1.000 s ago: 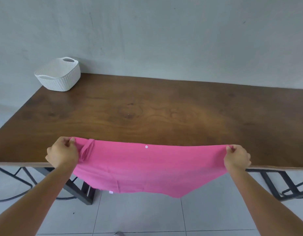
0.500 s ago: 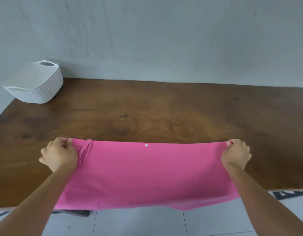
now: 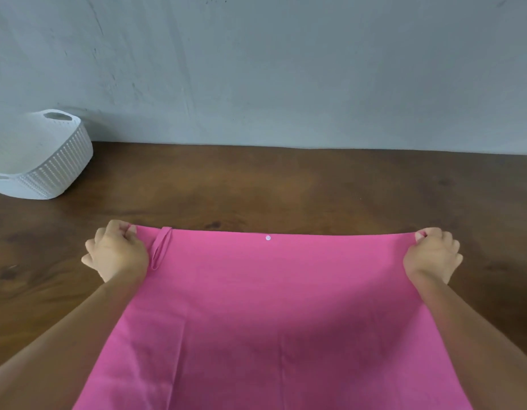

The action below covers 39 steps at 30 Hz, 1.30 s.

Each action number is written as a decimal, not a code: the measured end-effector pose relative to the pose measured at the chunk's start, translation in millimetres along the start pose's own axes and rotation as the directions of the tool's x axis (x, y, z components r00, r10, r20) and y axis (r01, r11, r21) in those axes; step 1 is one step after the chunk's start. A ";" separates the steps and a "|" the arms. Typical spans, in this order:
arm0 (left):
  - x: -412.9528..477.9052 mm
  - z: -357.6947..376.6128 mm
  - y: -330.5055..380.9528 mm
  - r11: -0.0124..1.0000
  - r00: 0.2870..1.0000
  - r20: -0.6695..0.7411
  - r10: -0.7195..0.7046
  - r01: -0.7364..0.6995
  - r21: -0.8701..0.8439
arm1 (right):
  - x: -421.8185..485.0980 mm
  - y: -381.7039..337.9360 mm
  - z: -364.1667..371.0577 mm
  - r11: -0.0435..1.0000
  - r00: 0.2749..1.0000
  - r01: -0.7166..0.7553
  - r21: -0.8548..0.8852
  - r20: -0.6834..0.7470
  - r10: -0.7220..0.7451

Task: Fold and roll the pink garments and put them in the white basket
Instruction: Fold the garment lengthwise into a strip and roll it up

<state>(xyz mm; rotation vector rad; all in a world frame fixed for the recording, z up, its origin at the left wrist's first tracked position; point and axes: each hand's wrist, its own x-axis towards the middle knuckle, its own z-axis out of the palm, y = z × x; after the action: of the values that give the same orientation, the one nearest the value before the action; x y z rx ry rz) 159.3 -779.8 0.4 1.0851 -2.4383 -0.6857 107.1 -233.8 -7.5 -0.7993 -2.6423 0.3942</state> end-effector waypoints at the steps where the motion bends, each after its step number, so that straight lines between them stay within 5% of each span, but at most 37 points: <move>1: 4.6 4.8 5.5 1.000 1.000 -0.001 0.000 0.000 0.005 | 8.3 -4.3 4.1 1.000 1.000 0.001 0.002 0.000 -0.001; 39: 174.9 155.6 162.5 0.999 0.998 -0.054 0.033 -0.032 0.019 | 242.2 -130.7 121.2 0.996 0.999 0.027 0.086 0.045 -0.031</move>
<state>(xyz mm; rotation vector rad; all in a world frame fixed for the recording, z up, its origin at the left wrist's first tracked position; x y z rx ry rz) -125.6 -776.2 -6.9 1.0541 -2.4151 -0.6172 -193.3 -218.7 -9.3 -0.7330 -2.6561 0.5200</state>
